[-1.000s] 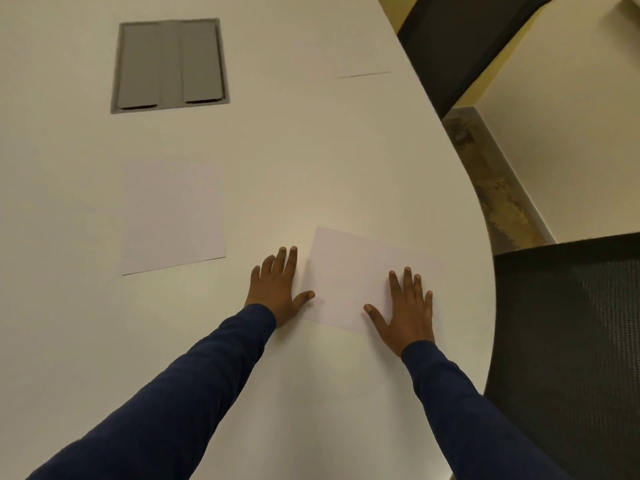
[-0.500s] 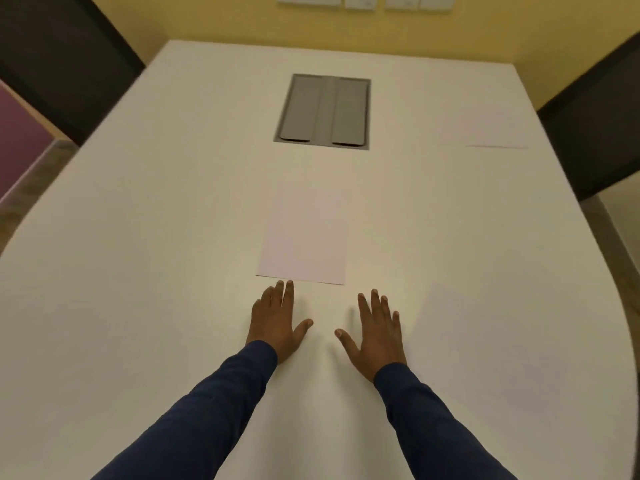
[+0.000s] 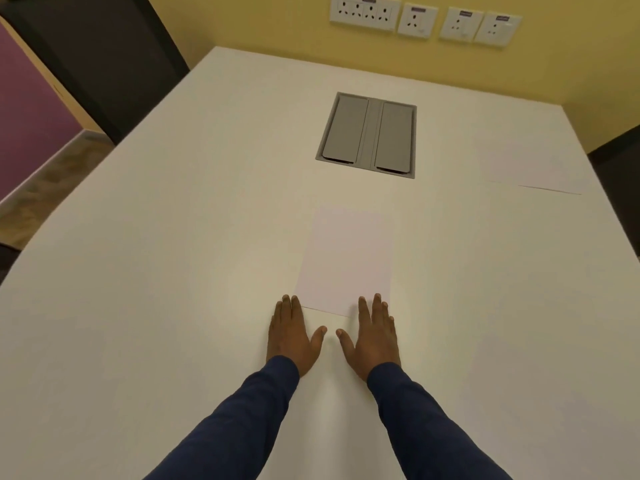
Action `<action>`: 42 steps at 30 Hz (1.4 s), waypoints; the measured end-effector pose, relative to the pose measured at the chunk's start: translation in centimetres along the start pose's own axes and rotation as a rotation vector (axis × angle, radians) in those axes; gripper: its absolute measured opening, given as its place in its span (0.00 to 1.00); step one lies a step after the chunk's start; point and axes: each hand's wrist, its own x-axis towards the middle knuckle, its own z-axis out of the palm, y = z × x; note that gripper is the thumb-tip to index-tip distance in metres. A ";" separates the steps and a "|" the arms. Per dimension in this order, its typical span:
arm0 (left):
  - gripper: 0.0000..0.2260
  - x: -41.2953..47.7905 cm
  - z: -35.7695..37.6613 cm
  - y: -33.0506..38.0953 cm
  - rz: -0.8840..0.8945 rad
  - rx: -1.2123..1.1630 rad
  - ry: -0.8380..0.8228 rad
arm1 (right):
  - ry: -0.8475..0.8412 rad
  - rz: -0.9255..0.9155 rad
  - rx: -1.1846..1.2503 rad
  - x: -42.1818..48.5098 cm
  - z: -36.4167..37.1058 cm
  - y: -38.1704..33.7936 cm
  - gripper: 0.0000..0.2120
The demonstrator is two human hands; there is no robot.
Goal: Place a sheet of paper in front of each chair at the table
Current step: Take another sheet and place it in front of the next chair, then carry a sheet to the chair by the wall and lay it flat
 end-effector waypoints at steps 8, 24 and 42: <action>0.43 2.3 0.2 4.5 -0.159 -0.249 0.028 | -0.077 0.022 -0.042 2.4 0.6 1.0 0.43; 0.16 7.8 -3.8 4.6 -0.394 -0.817 0.139 | -0.105 -0.017 -0.069 2.9 -1.0 1.6 0.46; 0.08 6.9 -5.5 3.2 -0.334 -0.671 0.222 | -0.090 -0.035 -0.113 3.7 -1.3 2.9 0.47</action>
